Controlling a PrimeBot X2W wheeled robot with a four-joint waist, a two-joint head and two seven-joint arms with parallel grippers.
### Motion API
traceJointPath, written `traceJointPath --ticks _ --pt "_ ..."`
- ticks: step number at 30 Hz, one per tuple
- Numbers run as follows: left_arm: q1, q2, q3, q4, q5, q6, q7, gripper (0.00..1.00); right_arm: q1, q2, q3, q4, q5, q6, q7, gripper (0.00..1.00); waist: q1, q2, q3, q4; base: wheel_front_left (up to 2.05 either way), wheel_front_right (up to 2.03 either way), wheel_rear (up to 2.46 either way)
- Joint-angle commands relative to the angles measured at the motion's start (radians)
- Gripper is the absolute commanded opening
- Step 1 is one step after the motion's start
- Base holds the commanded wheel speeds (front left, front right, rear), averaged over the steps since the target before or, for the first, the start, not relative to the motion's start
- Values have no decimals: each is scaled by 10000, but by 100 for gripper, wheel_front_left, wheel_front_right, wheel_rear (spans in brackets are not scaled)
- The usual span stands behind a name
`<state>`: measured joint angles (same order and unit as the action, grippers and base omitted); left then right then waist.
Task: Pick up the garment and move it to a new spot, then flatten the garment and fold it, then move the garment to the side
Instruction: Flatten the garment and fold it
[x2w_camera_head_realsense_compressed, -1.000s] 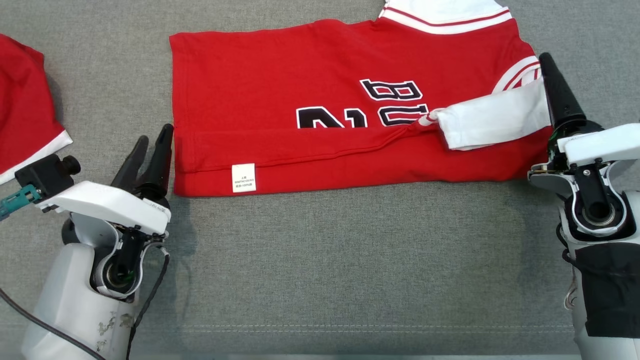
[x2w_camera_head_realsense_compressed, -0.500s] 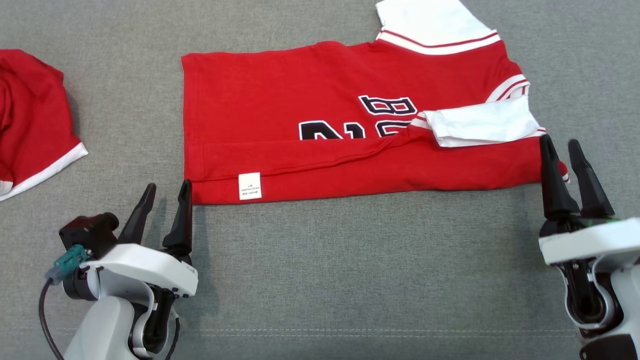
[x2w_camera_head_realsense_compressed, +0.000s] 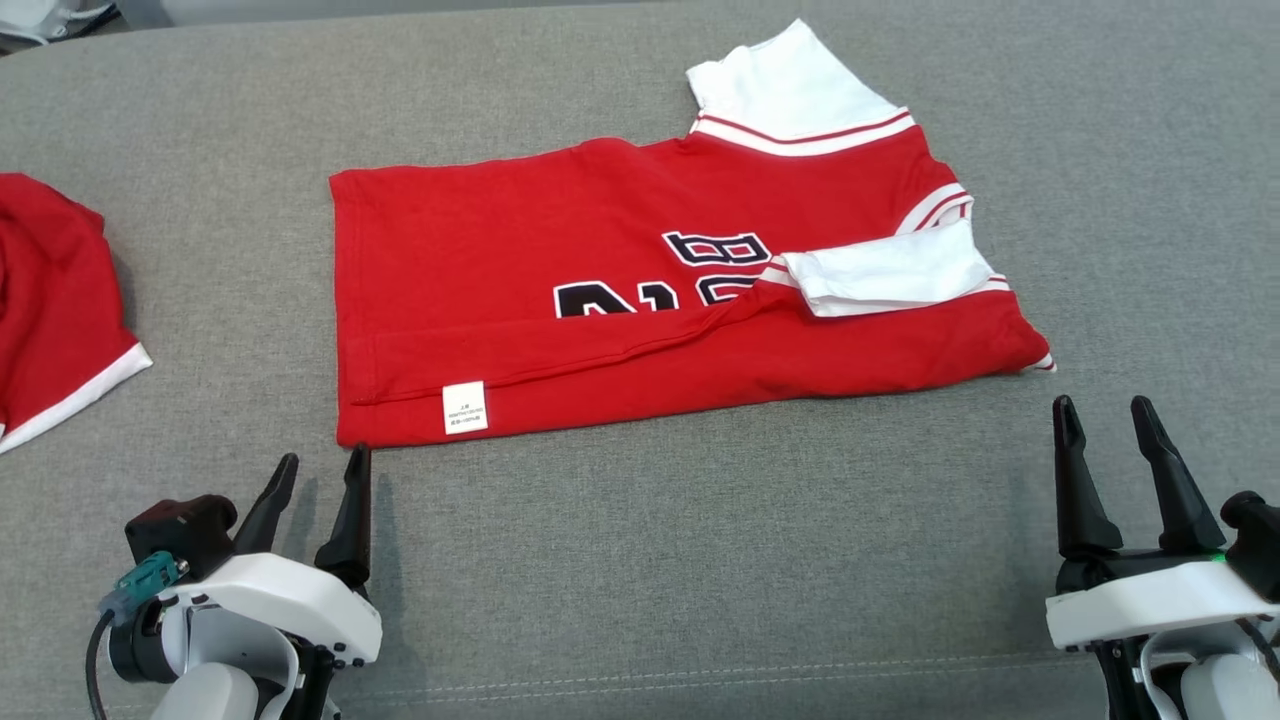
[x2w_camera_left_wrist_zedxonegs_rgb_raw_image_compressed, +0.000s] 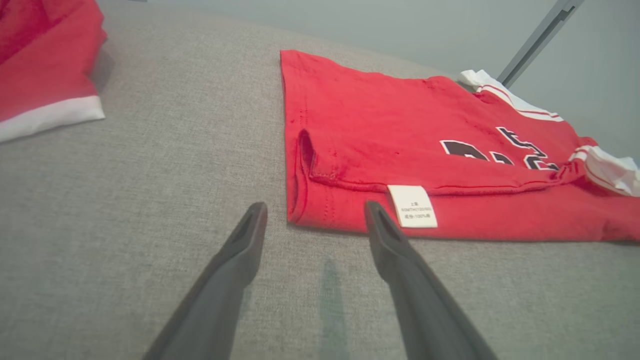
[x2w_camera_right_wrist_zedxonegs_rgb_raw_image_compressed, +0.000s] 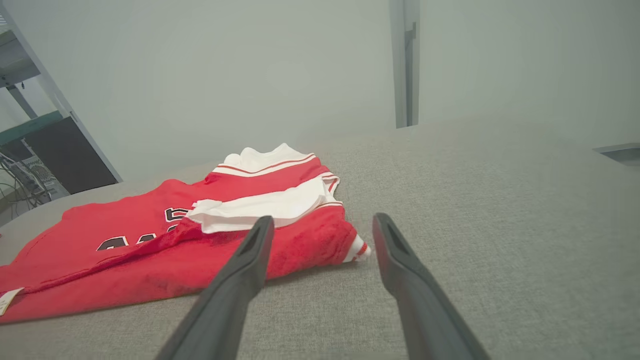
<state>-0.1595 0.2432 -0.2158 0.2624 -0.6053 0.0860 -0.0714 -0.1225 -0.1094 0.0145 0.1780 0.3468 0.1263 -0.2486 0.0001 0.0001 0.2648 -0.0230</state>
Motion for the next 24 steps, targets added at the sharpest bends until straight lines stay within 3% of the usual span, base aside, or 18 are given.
traceJointPath --ticks 1,7,14,24 --pt "-65 309 344 -258 -37 92 -4 100 45 -41 157 -214 -136 44 -129 100 -1 -1 -99 -113 0 0 0" --pt "-124 390 351 -153 -304 86 519 100 -365 48 160 325 -314 44 -110 100 -1 -1 -172 -279 0 0 0" --pt "-509 445 313 38 -391 127 839 100 -1355 -298 400 1267 -267 44 185 100 -1 -1 -88 -319 0 0 0" --pt "-1429 261 262 601 -866 -220 1251 100 -3317 -697 1288 3222 125 44 977 100 -1 -1 371 -306 0 0 0"
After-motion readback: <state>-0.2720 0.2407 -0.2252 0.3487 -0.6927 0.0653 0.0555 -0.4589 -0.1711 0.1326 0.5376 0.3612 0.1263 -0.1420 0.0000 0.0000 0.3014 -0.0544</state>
